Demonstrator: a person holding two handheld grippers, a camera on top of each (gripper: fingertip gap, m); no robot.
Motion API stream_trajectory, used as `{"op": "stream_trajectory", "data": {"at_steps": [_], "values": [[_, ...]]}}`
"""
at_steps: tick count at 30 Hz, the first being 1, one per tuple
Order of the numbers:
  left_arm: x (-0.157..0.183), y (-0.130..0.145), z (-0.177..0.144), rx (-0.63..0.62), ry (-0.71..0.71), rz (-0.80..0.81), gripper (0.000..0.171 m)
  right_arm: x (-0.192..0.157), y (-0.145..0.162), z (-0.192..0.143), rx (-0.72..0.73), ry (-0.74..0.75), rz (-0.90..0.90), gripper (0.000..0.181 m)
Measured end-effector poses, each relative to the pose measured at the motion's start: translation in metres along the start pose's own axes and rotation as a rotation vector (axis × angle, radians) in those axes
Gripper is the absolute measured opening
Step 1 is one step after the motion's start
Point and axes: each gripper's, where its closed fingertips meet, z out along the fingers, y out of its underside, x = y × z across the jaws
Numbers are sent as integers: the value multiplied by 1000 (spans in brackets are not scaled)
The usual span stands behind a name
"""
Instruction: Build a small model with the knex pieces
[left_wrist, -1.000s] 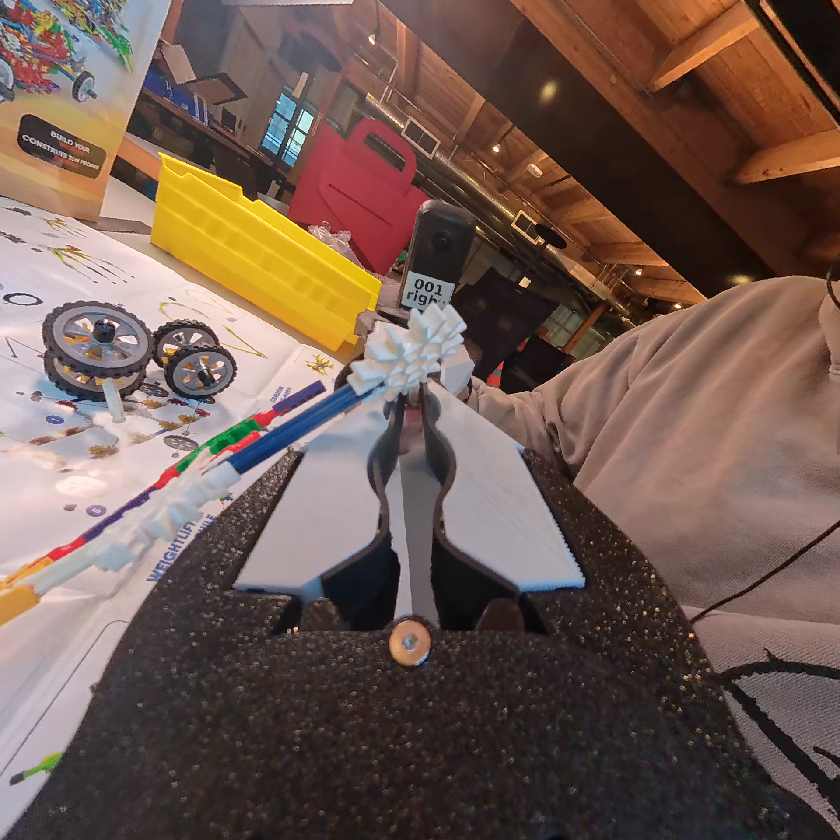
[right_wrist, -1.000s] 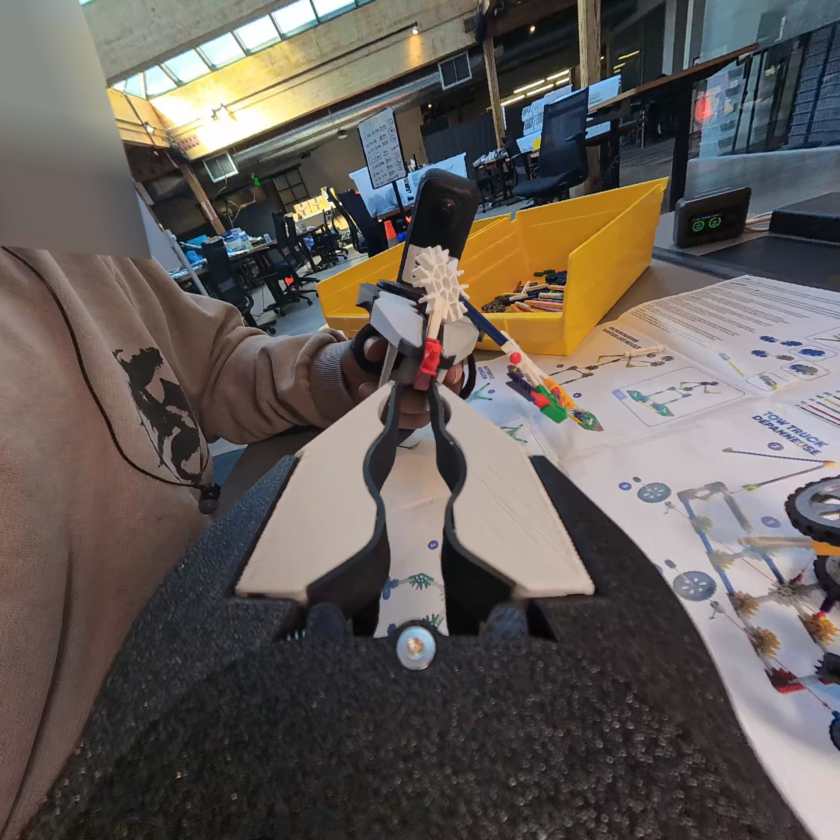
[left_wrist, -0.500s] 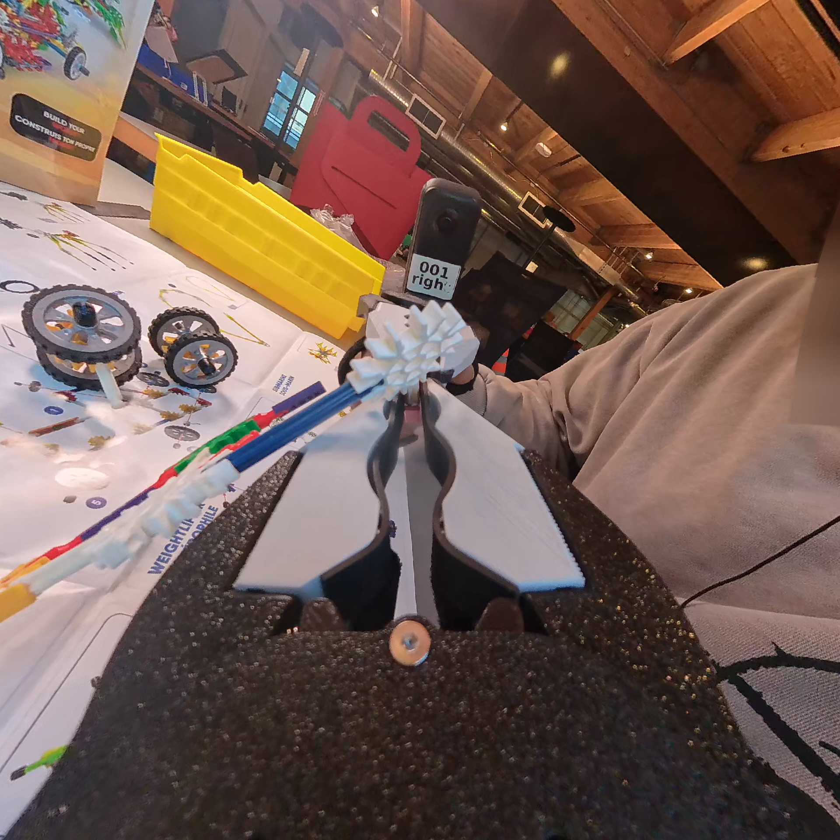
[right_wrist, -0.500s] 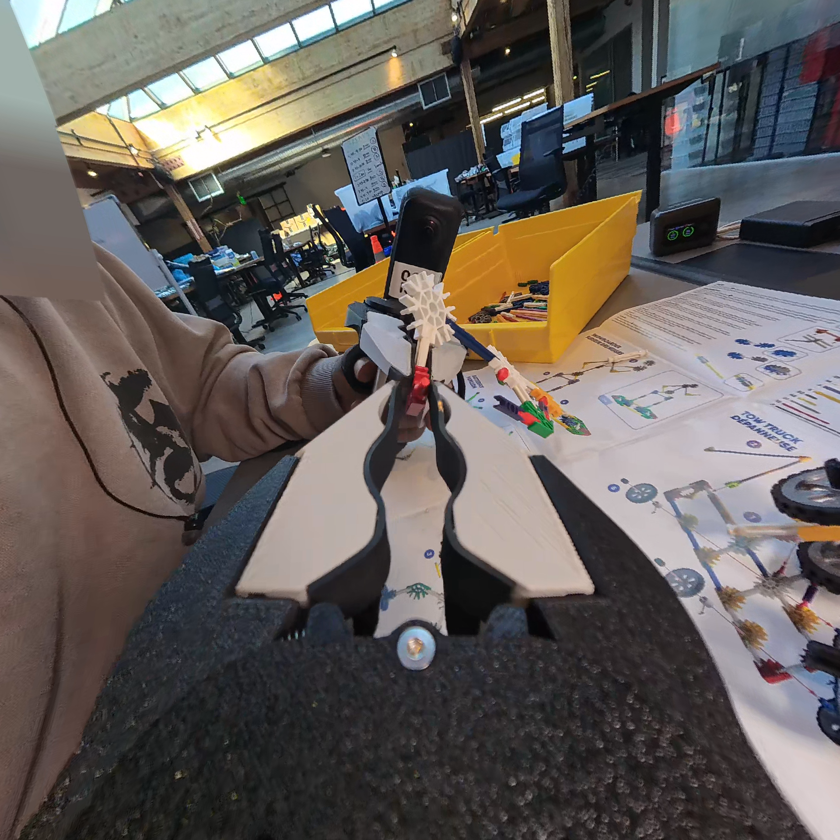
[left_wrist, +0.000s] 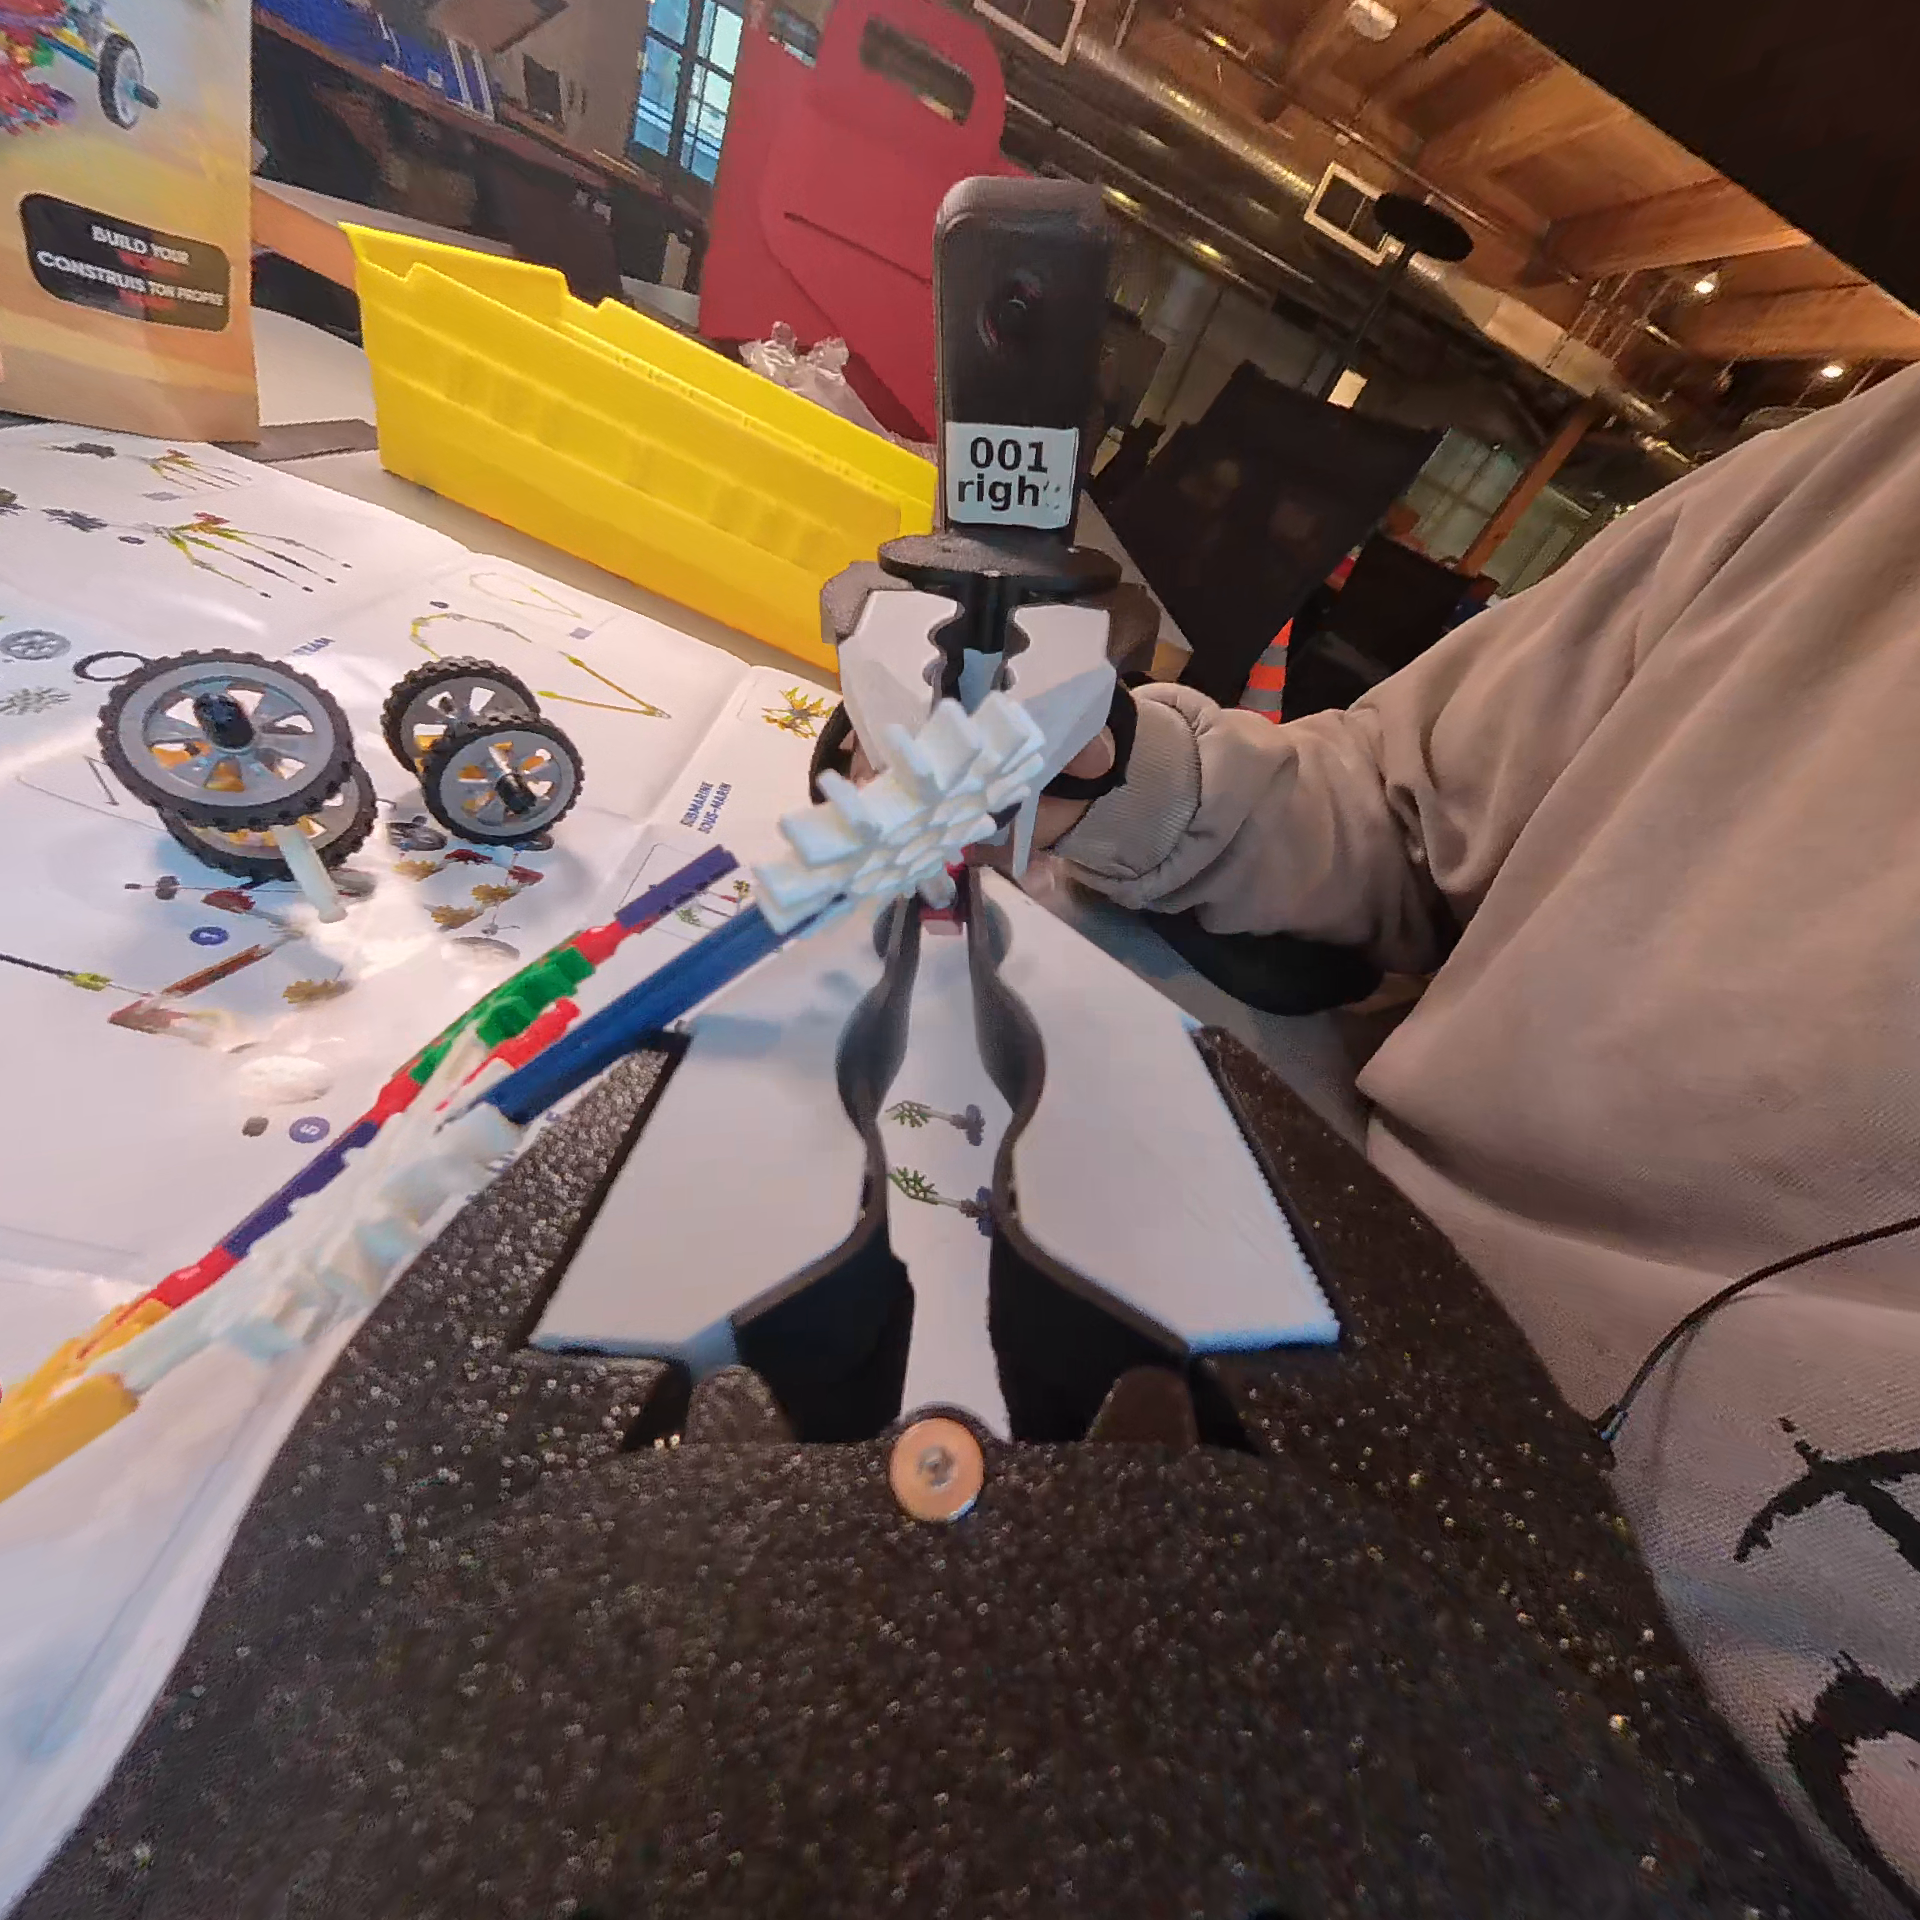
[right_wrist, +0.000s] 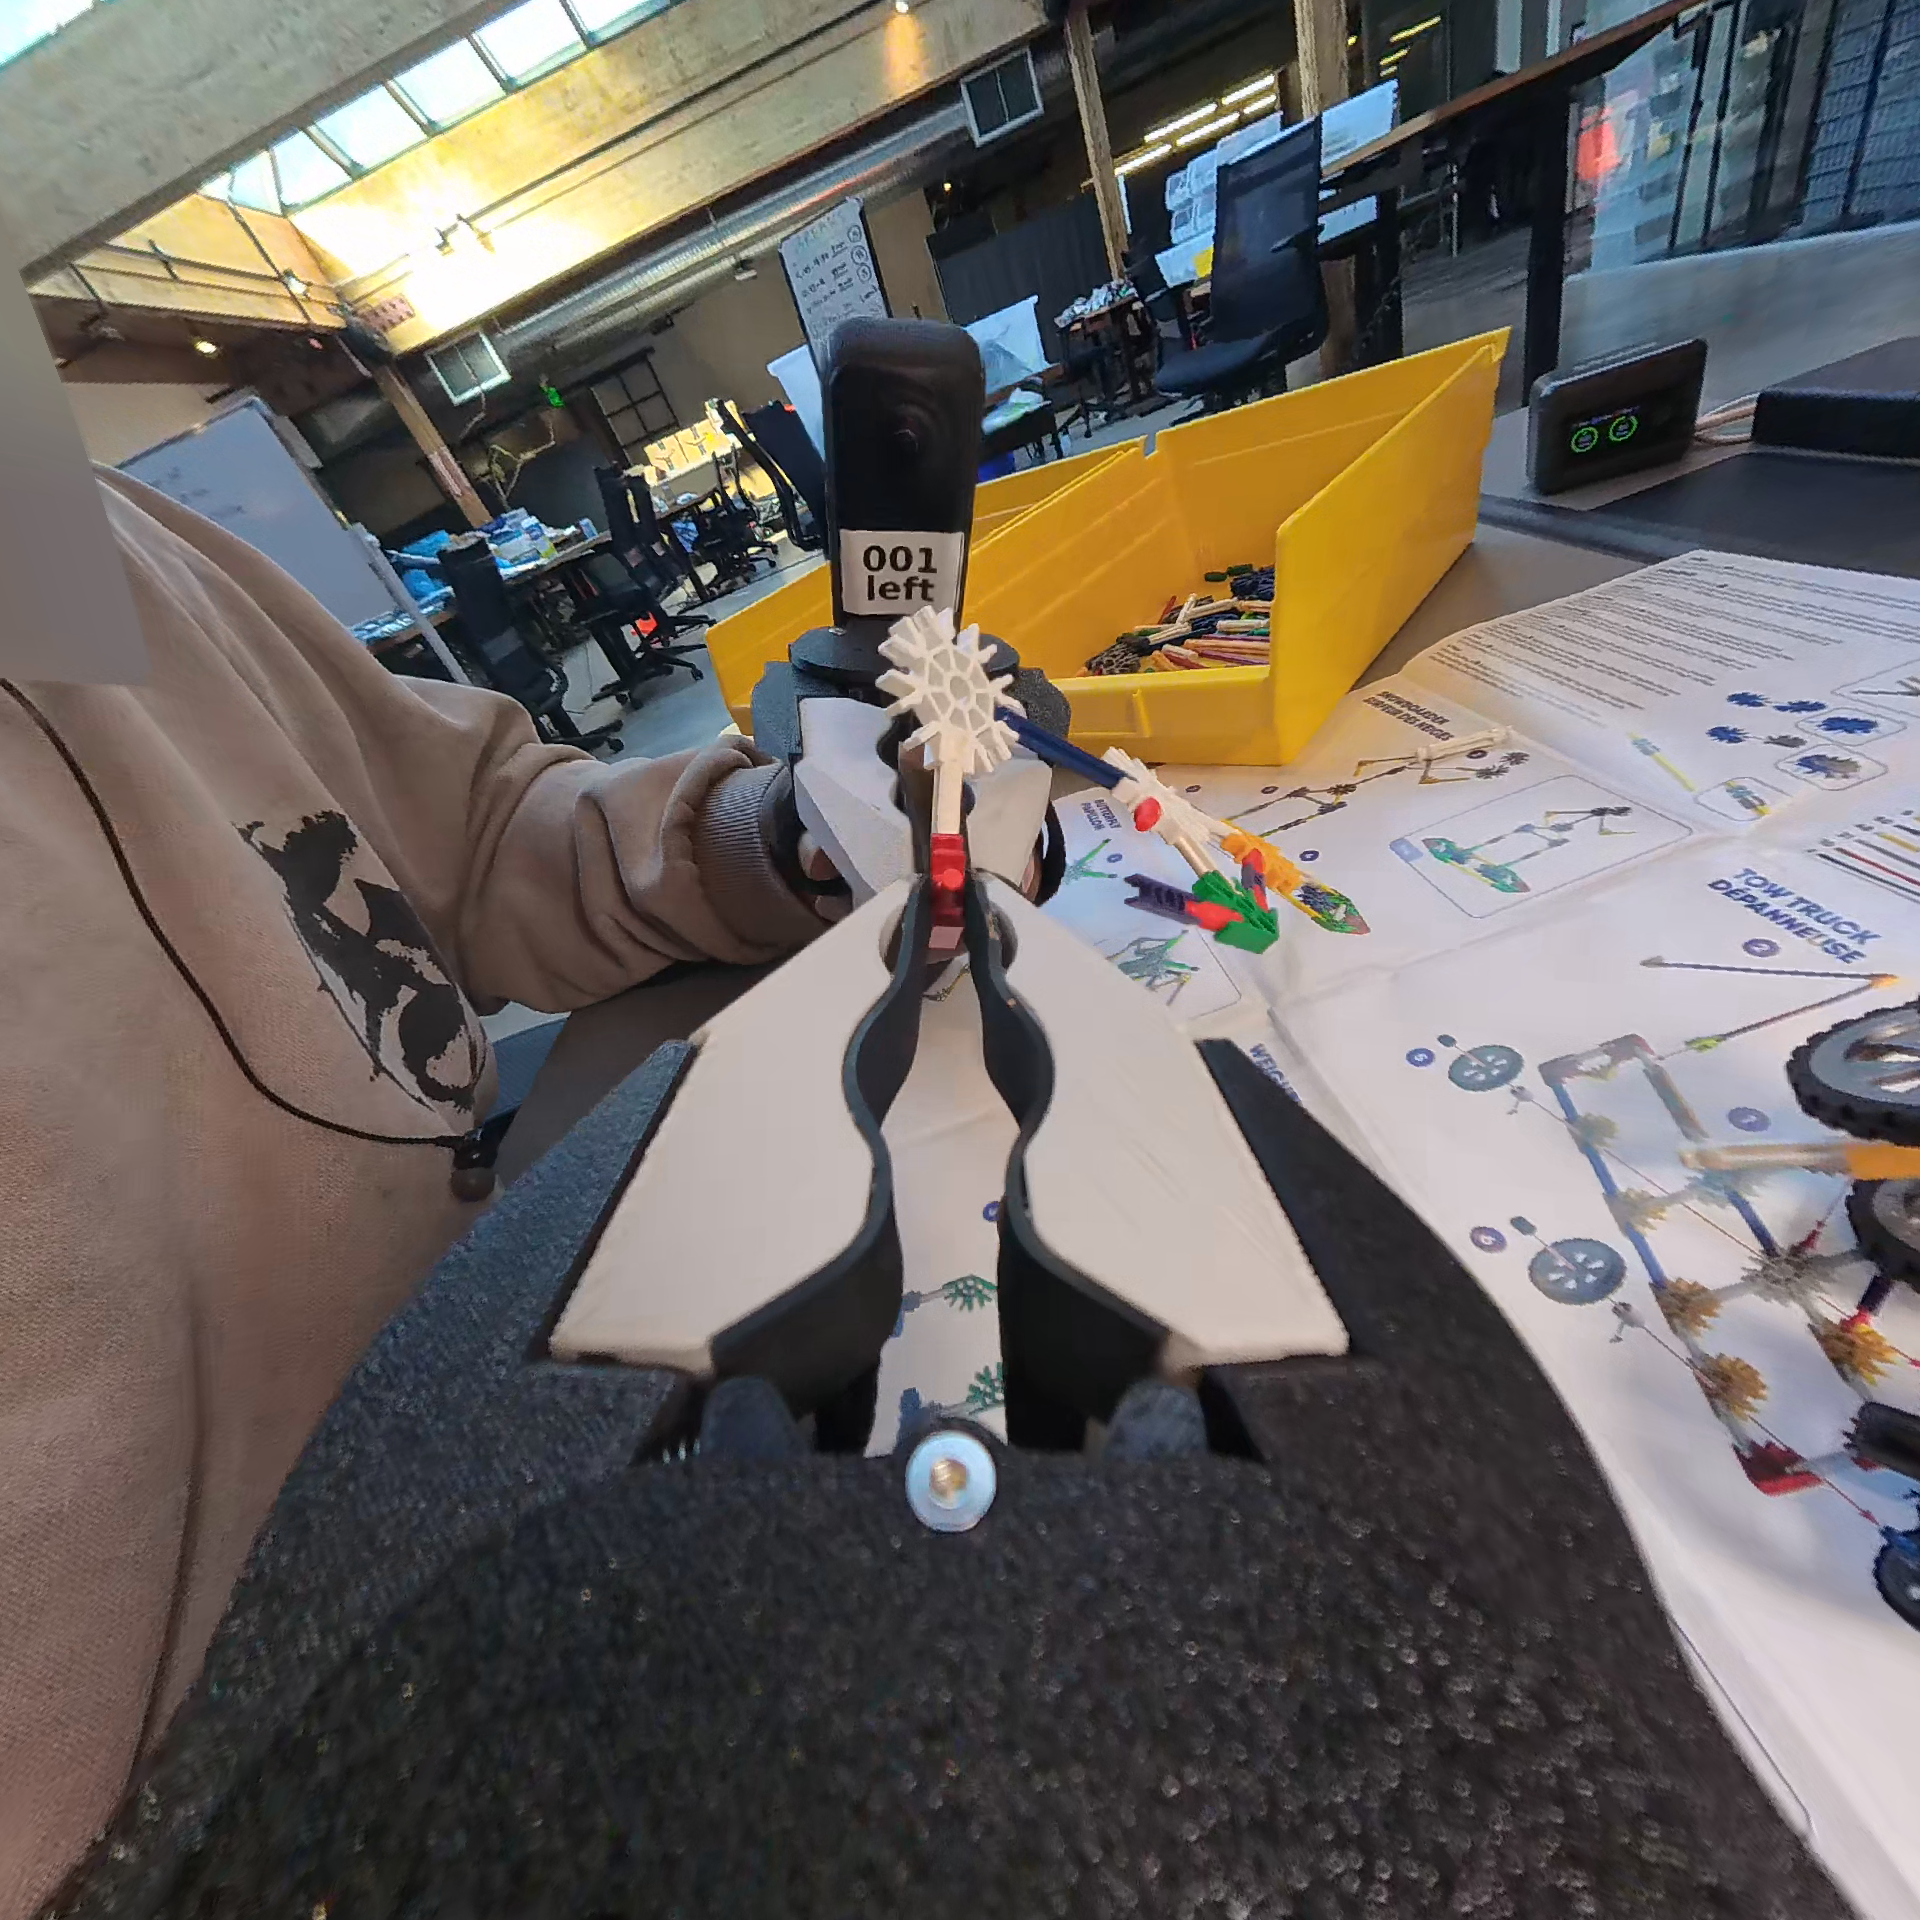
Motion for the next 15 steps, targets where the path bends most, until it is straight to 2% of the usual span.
{"op": "stream_trajectory", "data": {"at_steps": [4, 7, 11, 15], "values": [[-12, 5, 1, -36, -65, -98, 4, 13, 7, 0, -42, 80, -7, 4], [-26, 15, 2, -73, -163, -199, 5, 26, 17, 1, -117, 189, -94, 5], [-42, 26, 1, -86, -269, -277, 8, 38, 27, 4, -220, 354, -331, 5], [-50, 25, -1, -41, -297, -359, 10, 44, 26, 8, -294, 504, -645, 7]]}}
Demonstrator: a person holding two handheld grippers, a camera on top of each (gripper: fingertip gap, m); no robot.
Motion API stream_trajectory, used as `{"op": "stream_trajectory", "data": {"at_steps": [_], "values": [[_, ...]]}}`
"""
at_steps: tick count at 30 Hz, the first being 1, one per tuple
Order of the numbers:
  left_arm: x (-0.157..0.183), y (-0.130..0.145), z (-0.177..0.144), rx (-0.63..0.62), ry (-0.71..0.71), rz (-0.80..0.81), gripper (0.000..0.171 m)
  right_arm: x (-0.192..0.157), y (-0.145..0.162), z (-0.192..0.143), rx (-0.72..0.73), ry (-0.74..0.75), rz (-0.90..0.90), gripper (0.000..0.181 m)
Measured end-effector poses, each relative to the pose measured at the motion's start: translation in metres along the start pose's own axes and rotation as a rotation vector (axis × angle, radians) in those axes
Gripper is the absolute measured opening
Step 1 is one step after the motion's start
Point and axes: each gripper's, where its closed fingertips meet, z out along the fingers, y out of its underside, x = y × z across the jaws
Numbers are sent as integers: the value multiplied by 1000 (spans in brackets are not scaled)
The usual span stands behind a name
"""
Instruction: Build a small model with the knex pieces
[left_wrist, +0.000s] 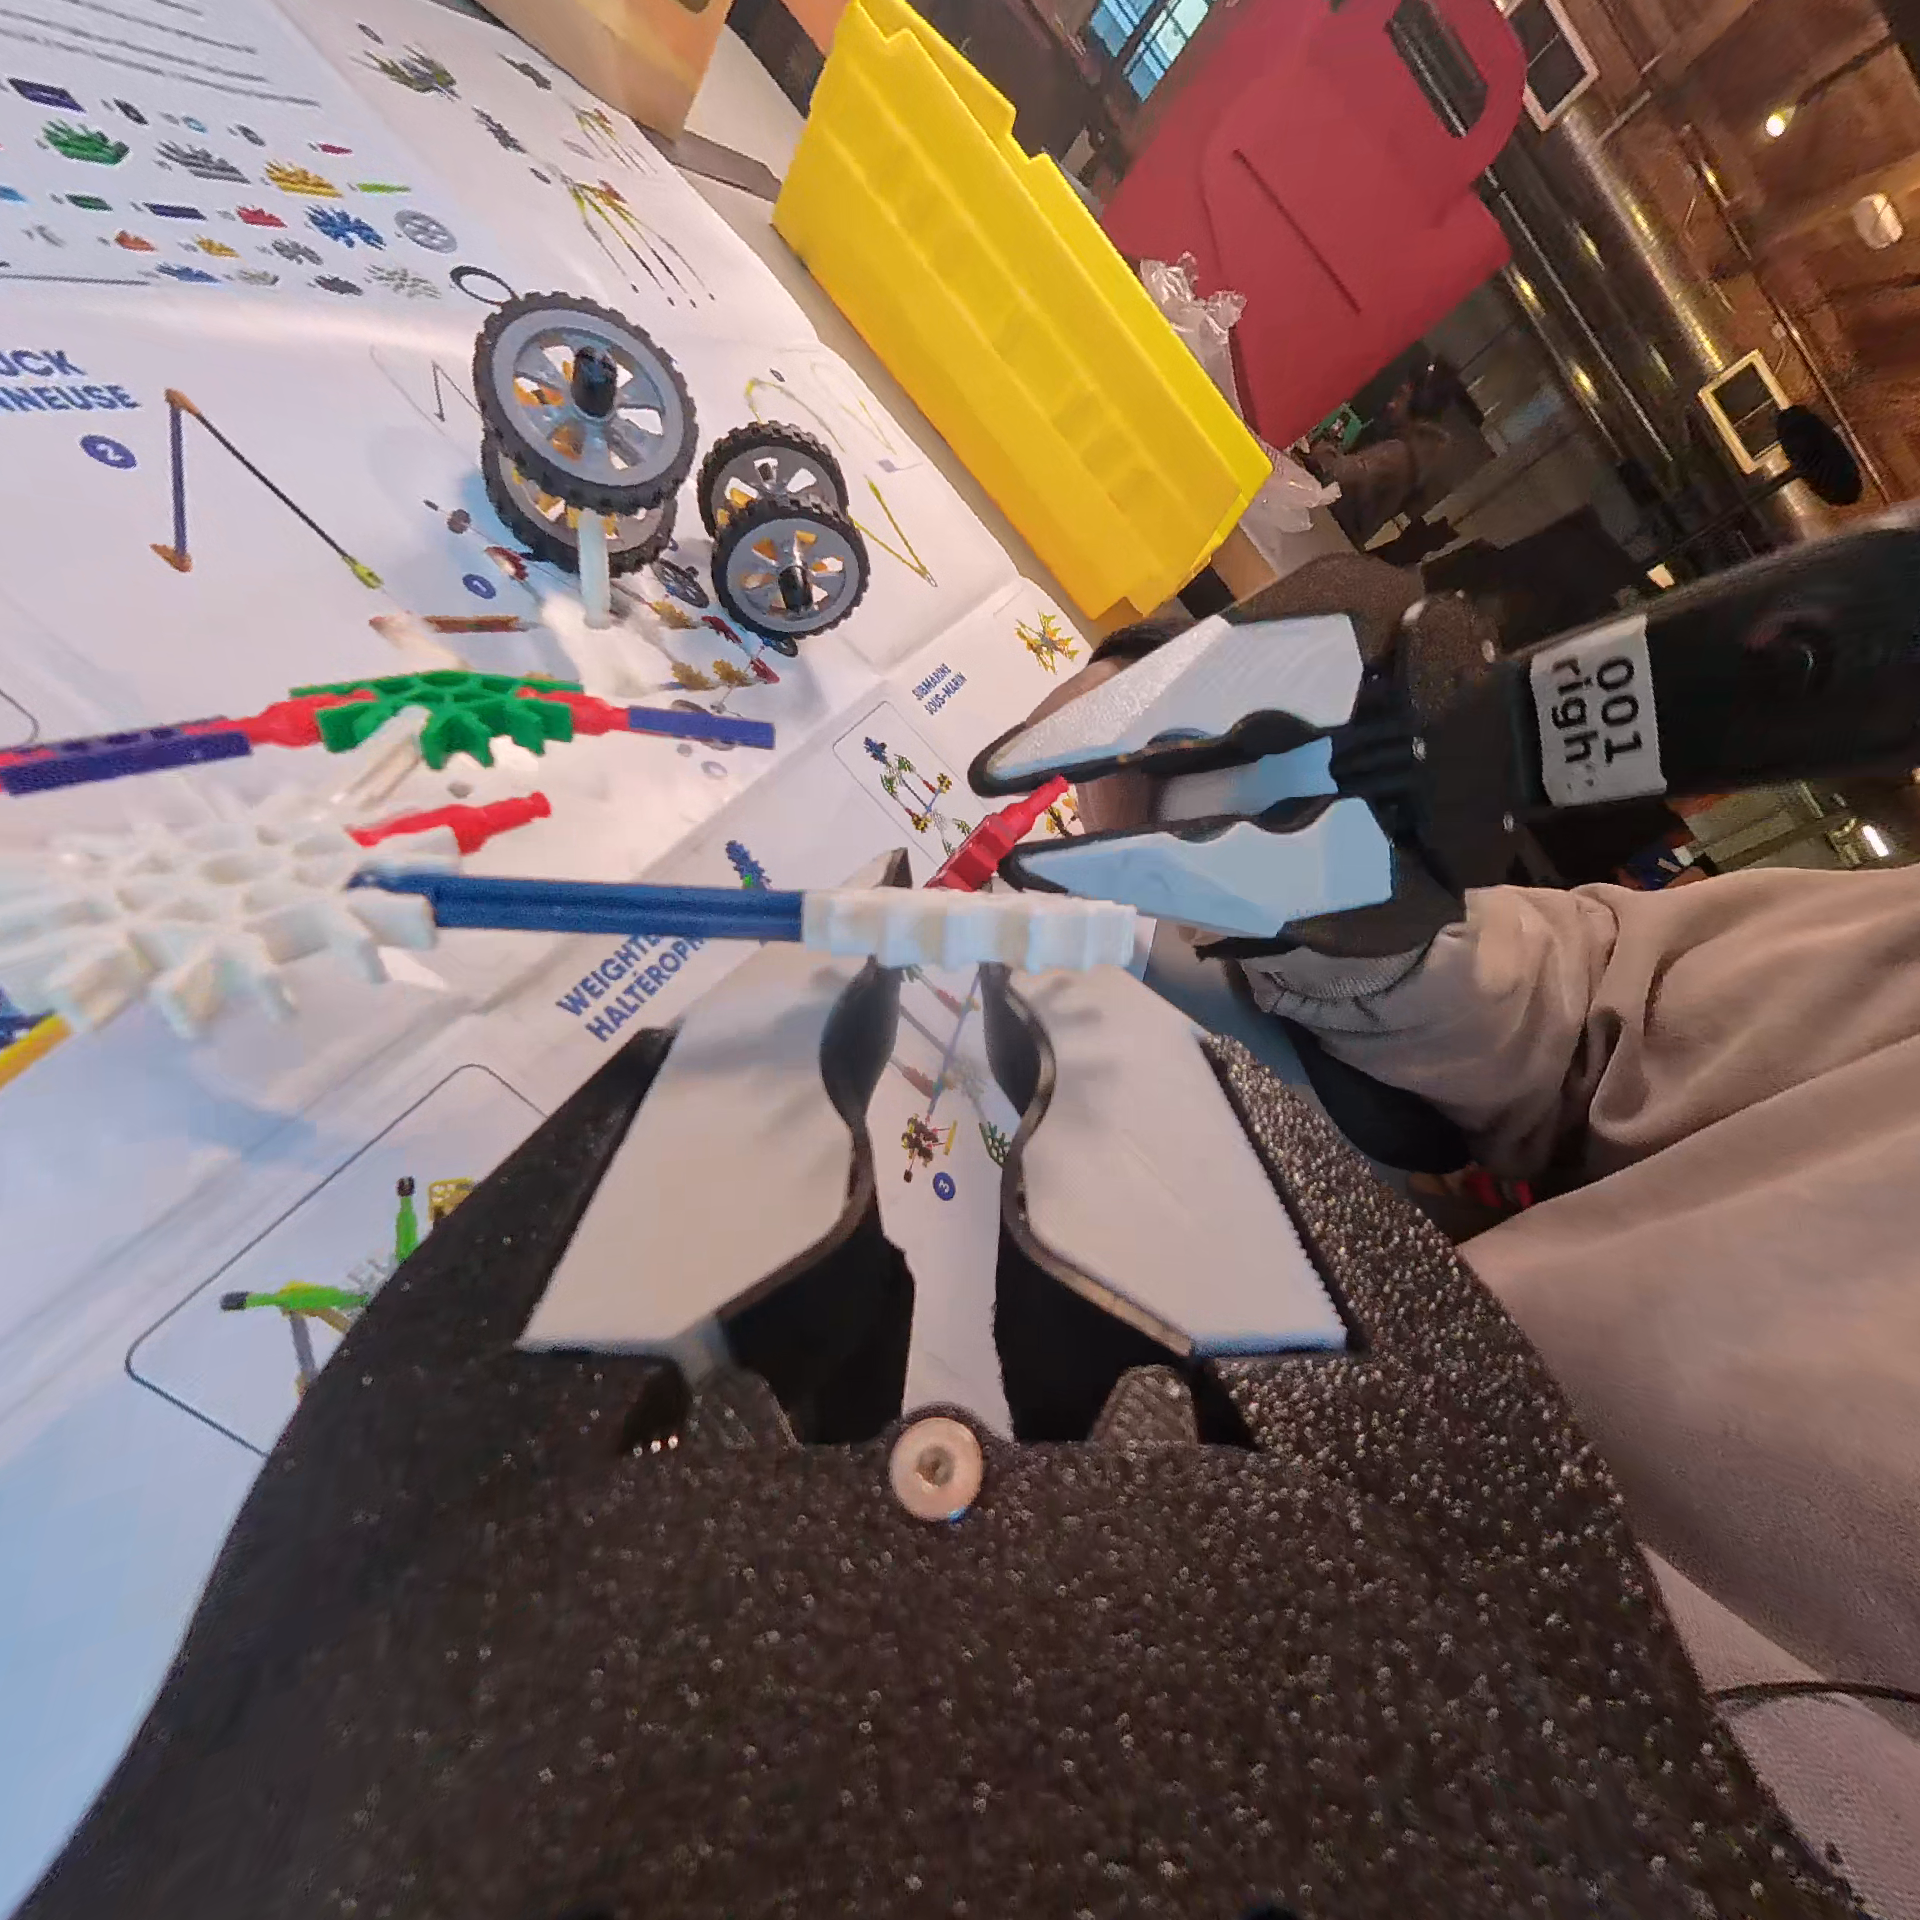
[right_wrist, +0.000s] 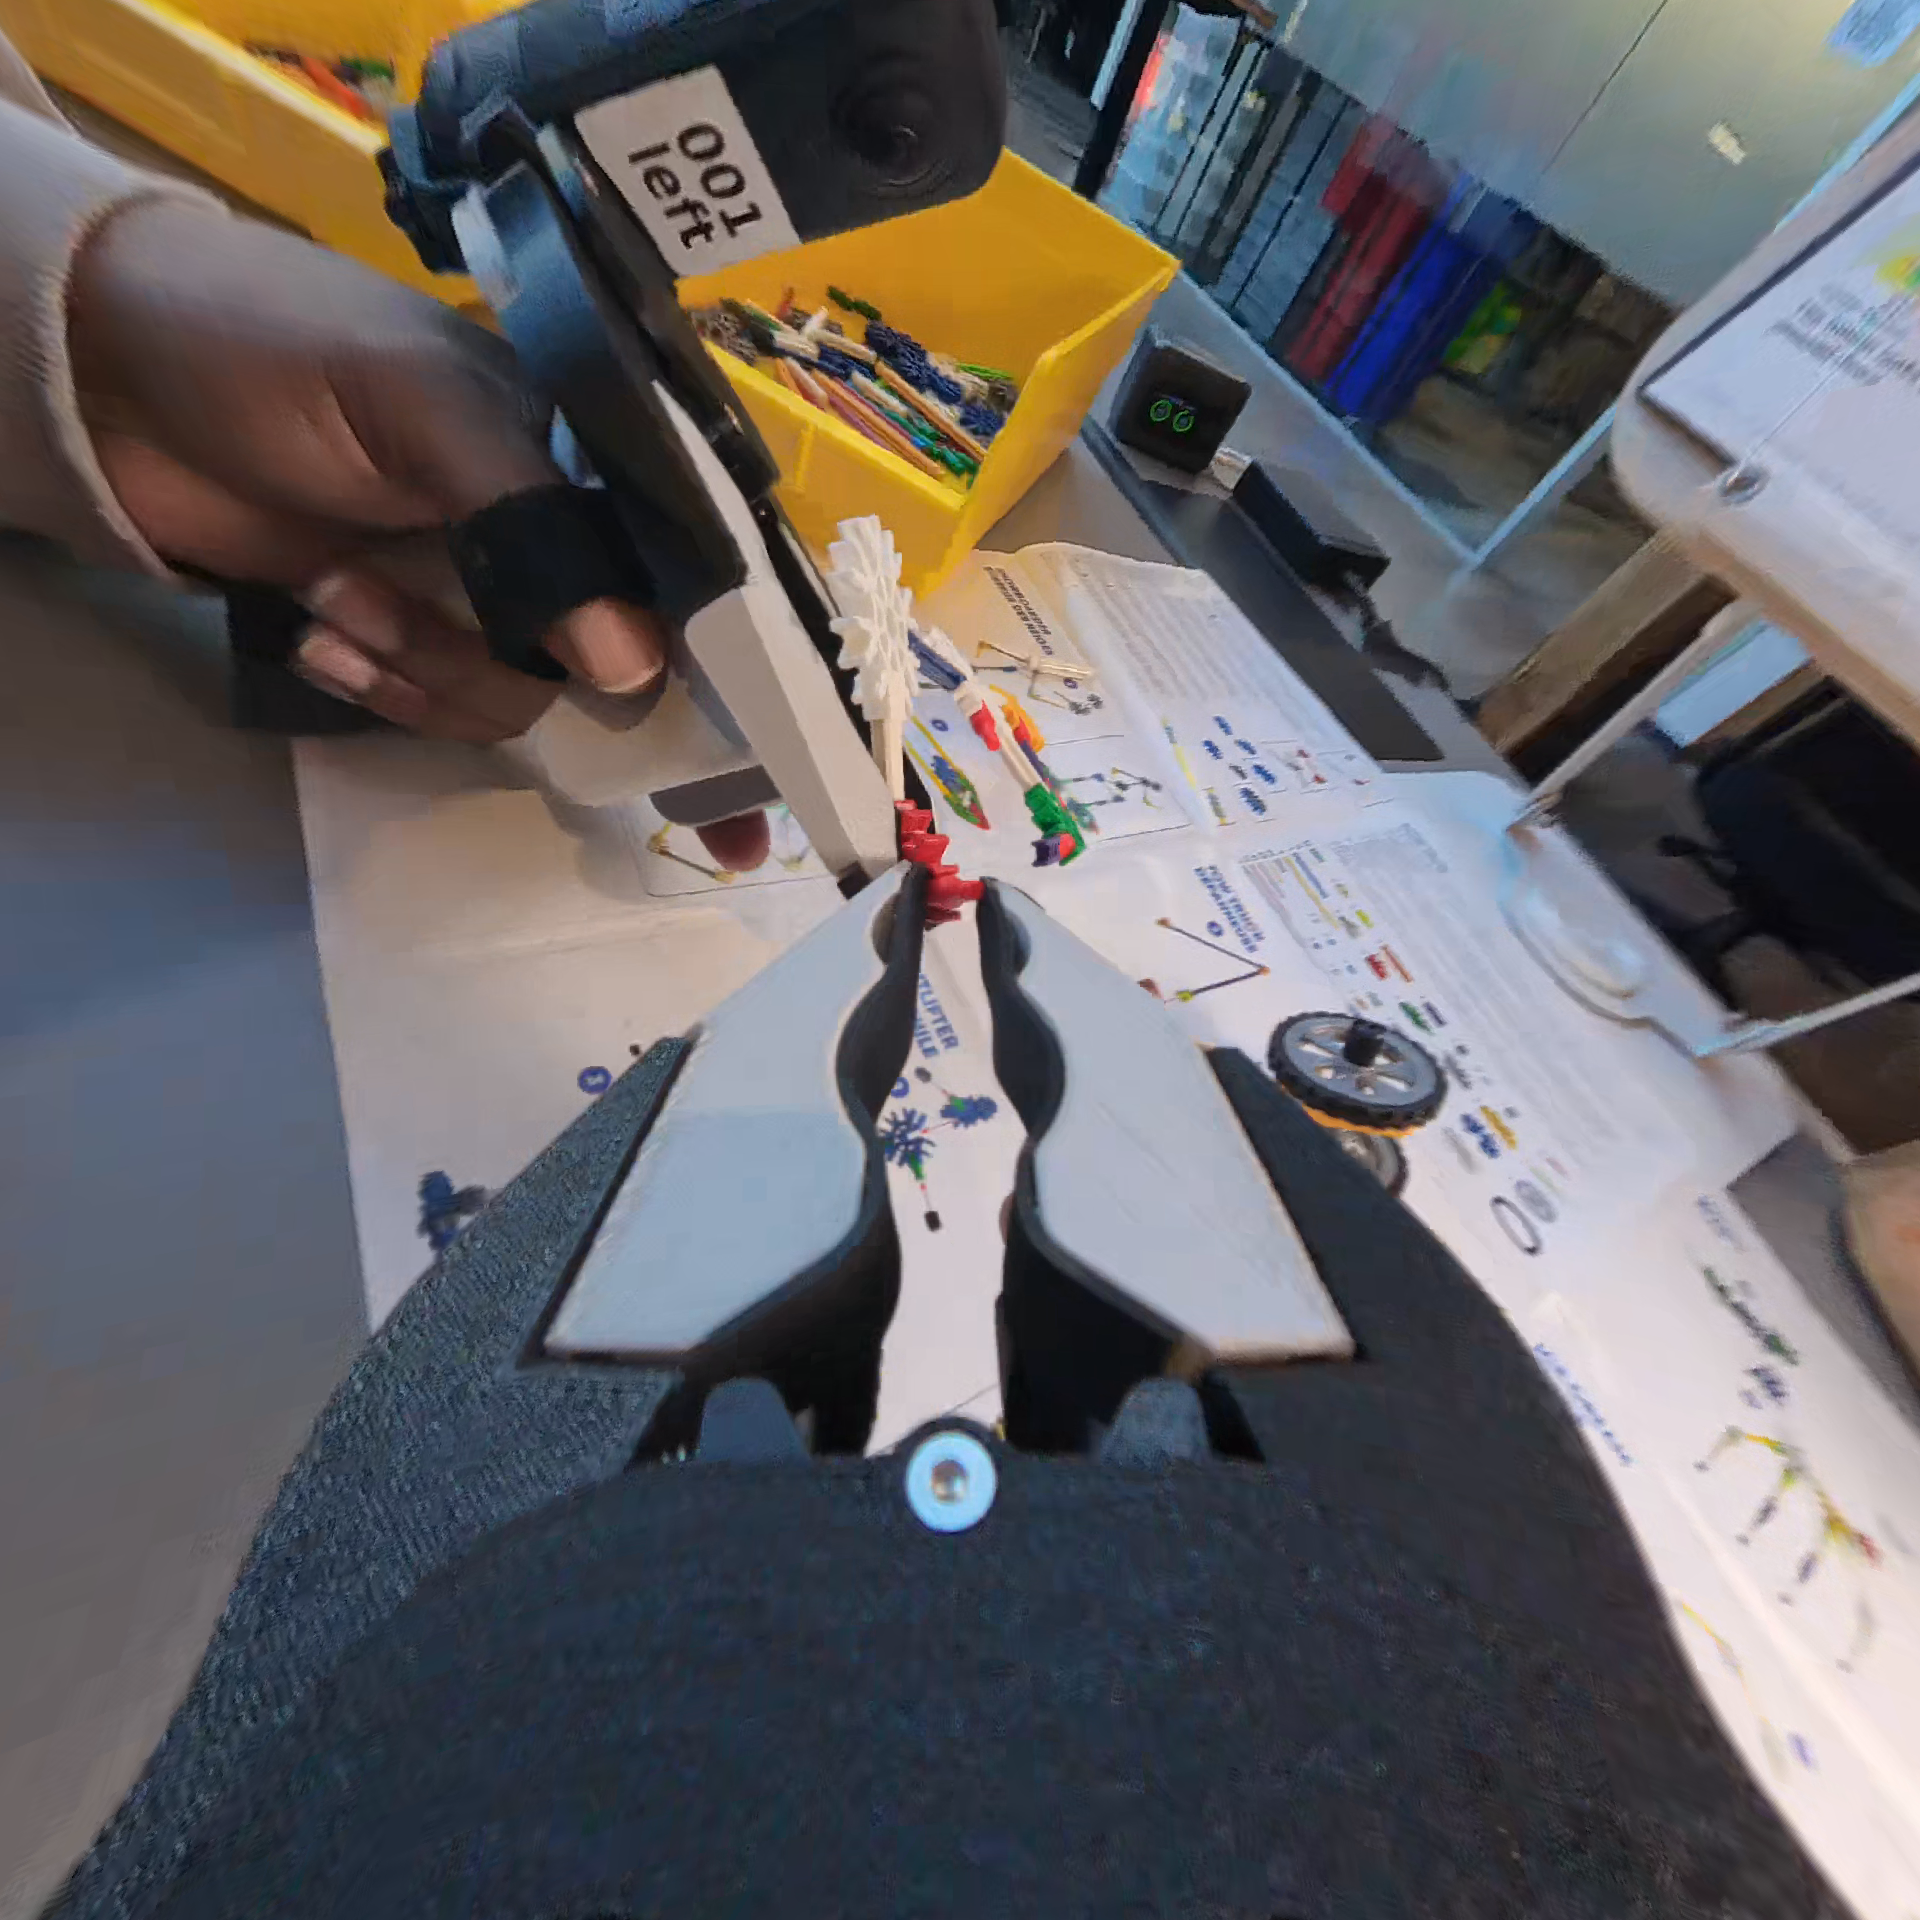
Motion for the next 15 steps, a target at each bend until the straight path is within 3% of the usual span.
{"op": "stream_trajectory", "data": {"at_steps": [6, 9, 11, 15], "values": [[3, -8, -4, 54, 33, -55, 9, 1, -13, 0, 25, 168, -315, 7], [4, -10, -3, 93, 76, -132, 0, -9, -26, 0, 81, 227, -470, 3], [7, -11, -4, 100, 118, -169, 0, -11, -31, 3, 78, 258, -496, 3], [13, -17, -5, 105, 108, -103, 0, -3, -37, -2, 135, 196, -332, 4]]}}
